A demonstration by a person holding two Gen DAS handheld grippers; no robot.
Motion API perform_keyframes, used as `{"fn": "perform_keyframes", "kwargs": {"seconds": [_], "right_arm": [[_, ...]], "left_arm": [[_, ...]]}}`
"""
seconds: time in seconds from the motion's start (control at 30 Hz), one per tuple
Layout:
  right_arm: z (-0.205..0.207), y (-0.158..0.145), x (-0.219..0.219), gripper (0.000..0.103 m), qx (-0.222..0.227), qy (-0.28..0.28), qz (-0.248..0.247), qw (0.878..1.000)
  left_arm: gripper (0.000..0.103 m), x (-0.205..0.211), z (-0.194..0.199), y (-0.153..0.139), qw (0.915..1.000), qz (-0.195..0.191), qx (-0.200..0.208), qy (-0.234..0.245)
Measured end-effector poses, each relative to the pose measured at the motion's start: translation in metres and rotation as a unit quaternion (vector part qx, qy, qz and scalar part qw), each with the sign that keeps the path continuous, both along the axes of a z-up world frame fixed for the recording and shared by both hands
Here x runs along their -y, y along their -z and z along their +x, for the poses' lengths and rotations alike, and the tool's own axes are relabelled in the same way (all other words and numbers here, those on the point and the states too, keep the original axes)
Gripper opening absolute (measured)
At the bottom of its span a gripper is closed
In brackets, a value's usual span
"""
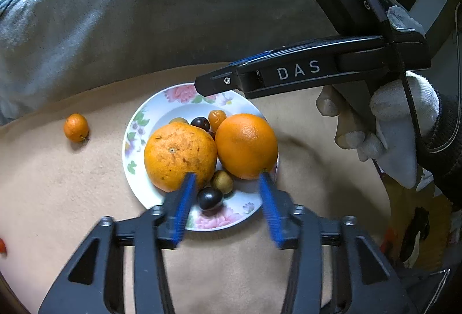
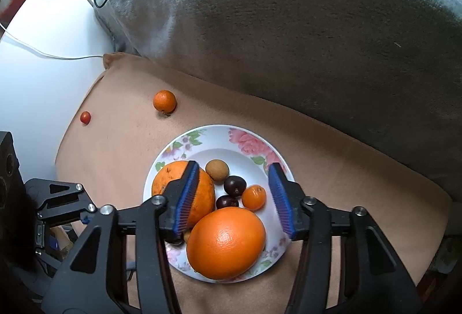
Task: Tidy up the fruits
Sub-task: 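Carry both fruits onto the plate and open both grippers, then move the left tool to the red cherry tomato while the right tool approaches the loose kumquat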
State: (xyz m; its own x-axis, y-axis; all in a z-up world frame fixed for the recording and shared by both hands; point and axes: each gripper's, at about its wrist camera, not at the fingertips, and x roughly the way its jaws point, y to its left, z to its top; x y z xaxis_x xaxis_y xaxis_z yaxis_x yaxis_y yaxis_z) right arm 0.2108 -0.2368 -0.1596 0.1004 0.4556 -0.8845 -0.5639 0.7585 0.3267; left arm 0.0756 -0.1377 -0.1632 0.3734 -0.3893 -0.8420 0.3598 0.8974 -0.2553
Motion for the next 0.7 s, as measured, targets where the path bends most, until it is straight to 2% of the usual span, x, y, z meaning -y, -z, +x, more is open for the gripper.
{"fn": "perform_keyframes", "kwargs": {"seconds": [0.1, 0.13, 0.3, 0.4, 0.7], "right_arm": [[0.0, -0.001, -0.001, 0.067, 0.002, 0.0, -0.001, 1.0], [0.0, -0.002, -0.001, 0.069, 0.002, 0.0, -0.003, 1.0], [-0.002, -0.005, -0.005, 0.075, 0.004, 0.0, -0.006, 1.0], [-0.002, -0.007, -0.007, 0.078, 0.005, 0.001, -0.007, 1.0], [-0.008, -0.014, -0.019, 0.079, 0.009, 0.002, -0.006, 1.0]], "left_arm": [[0.058, -0.002, -0.001, -0.002, 1.0, -0.001, 0.007, -0.004], [0.065, -0.003, -0.001, -0.003, 0.9999, 0.0, 0.009, -0.006], [0.07, -0.005, -0.001, -0.006, 0.9998, 0.005, 0.014, -0.013], [0.07, -0.008, -0.003, -0.009, 0.9997, 0.008, 0.019, -0.016], [0.07, -0.026, -0.01, -0.016, 0.9991, 0.007, 0.025, -0.035]]}}
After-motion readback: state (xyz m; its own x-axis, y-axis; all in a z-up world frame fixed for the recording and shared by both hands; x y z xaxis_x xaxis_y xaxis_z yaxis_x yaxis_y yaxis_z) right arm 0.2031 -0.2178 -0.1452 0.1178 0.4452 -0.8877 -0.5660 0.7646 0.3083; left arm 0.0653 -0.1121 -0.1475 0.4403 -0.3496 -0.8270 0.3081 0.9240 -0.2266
